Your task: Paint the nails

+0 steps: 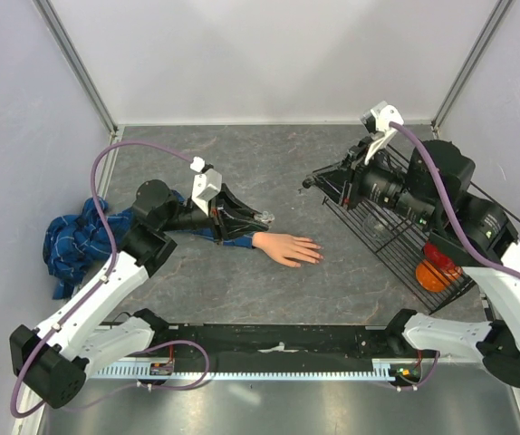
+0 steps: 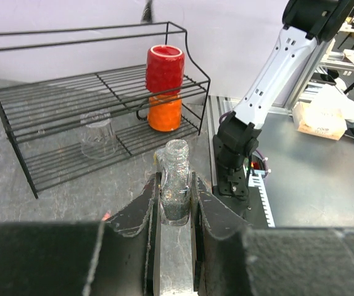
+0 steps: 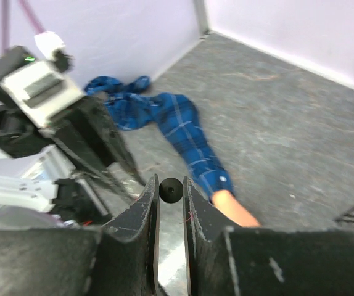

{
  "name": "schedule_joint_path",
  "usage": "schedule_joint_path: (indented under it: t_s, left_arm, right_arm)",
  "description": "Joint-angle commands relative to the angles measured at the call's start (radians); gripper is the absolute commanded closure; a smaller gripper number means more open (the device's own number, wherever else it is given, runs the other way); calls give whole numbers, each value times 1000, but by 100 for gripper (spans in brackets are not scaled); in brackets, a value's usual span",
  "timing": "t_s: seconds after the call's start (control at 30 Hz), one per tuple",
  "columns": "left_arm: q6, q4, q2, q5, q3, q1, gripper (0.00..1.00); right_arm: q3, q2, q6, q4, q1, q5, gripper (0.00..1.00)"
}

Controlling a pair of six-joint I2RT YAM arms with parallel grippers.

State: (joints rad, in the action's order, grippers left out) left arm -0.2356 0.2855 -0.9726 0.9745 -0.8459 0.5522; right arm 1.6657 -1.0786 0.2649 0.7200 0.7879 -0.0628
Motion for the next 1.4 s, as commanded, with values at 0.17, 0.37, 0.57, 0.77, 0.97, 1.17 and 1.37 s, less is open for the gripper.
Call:
schedule_joint_path:
  t_s: [0.17,0.37,0.57,0.77,0.97,1.17,1.37]
  left_arm:
    - [51,-32,-21,-10,-12,11,98]
    - [58,-66,-37,-16,-28,14,98]
    - [65,-75,-41,-22,-28,15,98]
    - [67,-78,-48,-23,-32,15,98]
    - [70,-86,-46,-31,-33,15,98]
    - [73,-94,-44,-34,-36,15,98]
    - [78,-100,-41,-40,-39,15,98]
  right_arm:
    - [63,-78,95,-10,22,-158,100]
    - [60,-109,91,10,51,-158,100]
    - [46,-125,71,21,86,-86,100]
    - [22,-147,56,13,106,-32,100]
    - [9,-161,43,9,106,-15,100]
    - [5,-164,43,6,105,-23,100]
    - [-9,-165,45,1,105,-40,100]
